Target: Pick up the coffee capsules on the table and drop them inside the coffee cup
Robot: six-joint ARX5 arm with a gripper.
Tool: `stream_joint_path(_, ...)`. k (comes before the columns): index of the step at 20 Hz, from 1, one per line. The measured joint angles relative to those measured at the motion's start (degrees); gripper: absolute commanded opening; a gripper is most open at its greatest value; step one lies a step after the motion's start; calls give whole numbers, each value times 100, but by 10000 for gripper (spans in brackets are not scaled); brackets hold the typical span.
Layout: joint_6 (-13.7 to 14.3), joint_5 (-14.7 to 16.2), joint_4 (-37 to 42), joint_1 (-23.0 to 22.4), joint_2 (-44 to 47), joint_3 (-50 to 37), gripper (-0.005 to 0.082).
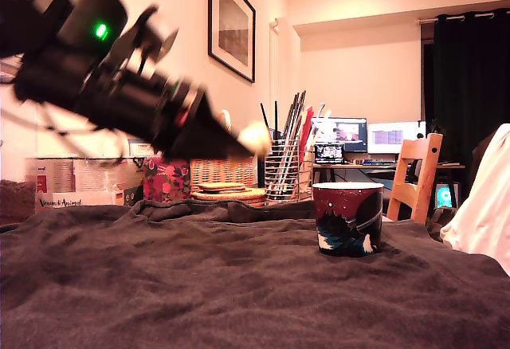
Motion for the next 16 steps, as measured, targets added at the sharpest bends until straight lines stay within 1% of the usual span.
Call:
stream_joint_path(1,-105,0,-9,0,-2,68,142)
stream_joint_path(5,-120,9,-9,0,0,271,142)
stream_joint_path(10,-144,11,-4,0,0,295,142)
stream_joint_path(12,-144,-48,61,-35,0,295,142)
stream_joint_path(13,-227,-96,149,-72,0,295,143)
stream_joint_path(14,-295,-160,260,-127,0,295,142)
stream_joint_path(16,-297,-323,376,-267,0,302,142)
